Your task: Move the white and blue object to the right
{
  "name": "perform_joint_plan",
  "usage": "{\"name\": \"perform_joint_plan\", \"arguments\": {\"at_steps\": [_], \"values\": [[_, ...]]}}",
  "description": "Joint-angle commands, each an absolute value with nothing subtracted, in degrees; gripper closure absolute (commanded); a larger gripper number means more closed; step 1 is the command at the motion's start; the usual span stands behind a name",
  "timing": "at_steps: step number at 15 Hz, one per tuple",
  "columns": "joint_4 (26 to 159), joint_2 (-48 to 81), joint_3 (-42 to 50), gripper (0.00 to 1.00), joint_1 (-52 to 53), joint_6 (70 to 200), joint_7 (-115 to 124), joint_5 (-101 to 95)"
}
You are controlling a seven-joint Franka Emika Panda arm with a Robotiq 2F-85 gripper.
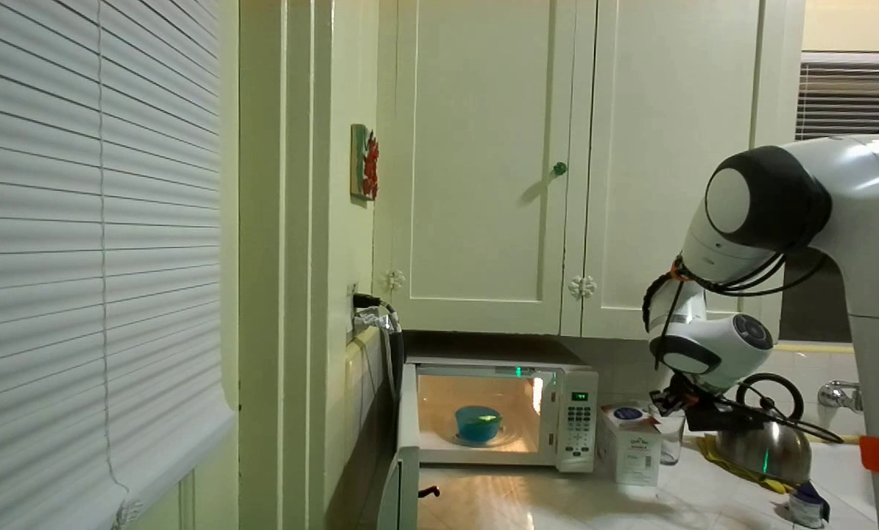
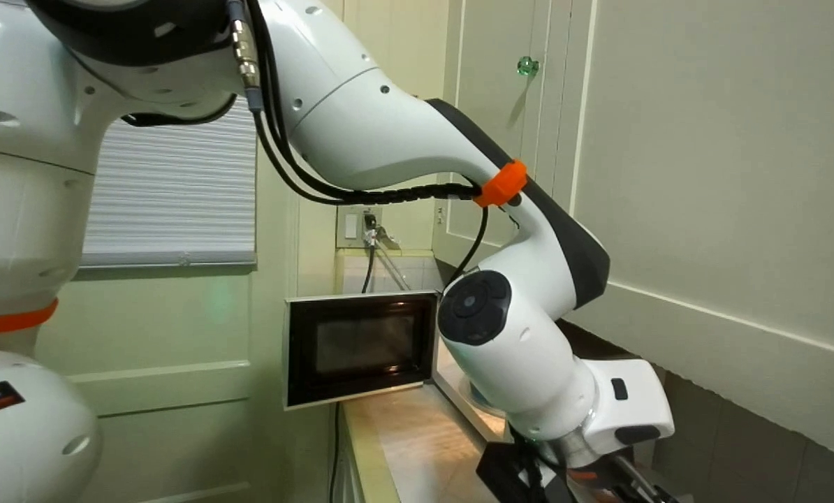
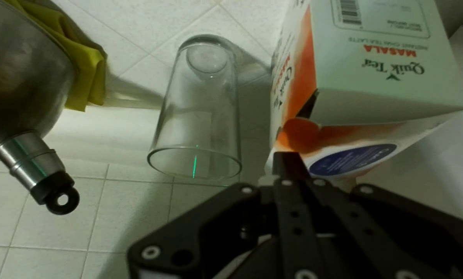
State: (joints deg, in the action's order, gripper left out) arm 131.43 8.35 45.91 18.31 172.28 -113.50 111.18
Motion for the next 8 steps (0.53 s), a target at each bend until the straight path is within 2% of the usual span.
{"name": "perform_joint_plan", "arguments": {"at_steps": [1,2,3,4,5,6,7,8], "values": [[137.58,0.14,45.35,0.80,18.64,176.70,-107.40,101.45],[139.90,-2.22,37.06,0.87,11.03,178.60,-103.91,96.13],[143.39,-2.66,34.97,0.67,9.40,178.14,-100.91,92.24],[145.55,-3.41,31.96,0.60,6.47,178.49,-97.46,88.08],[148.48,-3.63,36.91,0.51,11.21,177.48,-93.52,83.38],[151.03,-3.84,35.95,0.45,9.51,175.79,-90.54,79.12],[153.01,-3.58,28.87,0.36,1.33,174.26,-88.25,75.49],[155.00,-3.75,28.21,0.29,-0.50,172.48,-85.22,71.12]]}}
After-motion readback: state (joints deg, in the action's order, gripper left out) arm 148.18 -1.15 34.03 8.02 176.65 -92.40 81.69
